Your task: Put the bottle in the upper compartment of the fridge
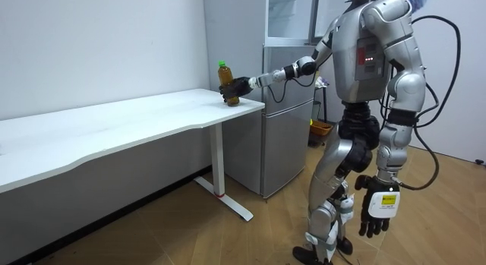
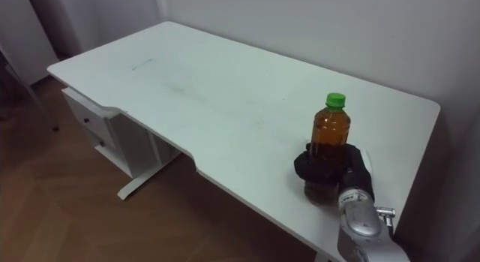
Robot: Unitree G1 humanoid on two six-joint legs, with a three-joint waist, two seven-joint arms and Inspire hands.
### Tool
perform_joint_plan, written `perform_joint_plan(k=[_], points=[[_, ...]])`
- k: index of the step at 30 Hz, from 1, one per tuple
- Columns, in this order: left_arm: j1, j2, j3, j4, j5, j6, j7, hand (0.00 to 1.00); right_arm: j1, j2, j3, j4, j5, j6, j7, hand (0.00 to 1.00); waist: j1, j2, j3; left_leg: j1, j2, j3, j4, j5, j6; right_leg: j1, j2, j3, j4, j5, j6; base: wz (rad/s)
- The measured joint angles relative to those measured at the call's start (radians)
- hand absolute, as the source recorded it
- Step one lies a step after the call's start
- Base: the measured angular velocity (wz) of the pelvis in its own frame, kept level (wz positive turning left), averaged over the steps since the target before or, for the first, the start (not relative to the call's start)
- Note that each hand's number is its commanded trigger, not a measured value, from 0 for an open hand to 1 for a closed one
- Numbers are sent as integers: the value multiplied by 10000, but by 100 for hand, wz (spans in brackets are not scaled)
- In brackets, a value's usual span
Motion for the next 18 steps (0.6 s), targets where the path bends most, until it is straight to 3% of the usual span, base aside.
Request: perform_joint_plan(k=[11, 18], points=[[130, 47, 404, 361, 113, -190, -216, 0, 260, -57, -5, -1360, -296, 166, -48, 100, -150, 29, -26, 525, -34, 10, -222, -4, 11, 501, 28, 48, -224, -2, 39, 0], [372, 207, 824, 248, 117, -194, -217, 0, 592, -385, 27, -3500, -416, 174, -54, 100, -387, -111, -167, 1349, -29, 180, -644, -3, 12, 1137, 25, 323, -444, -10, 76, -8]])
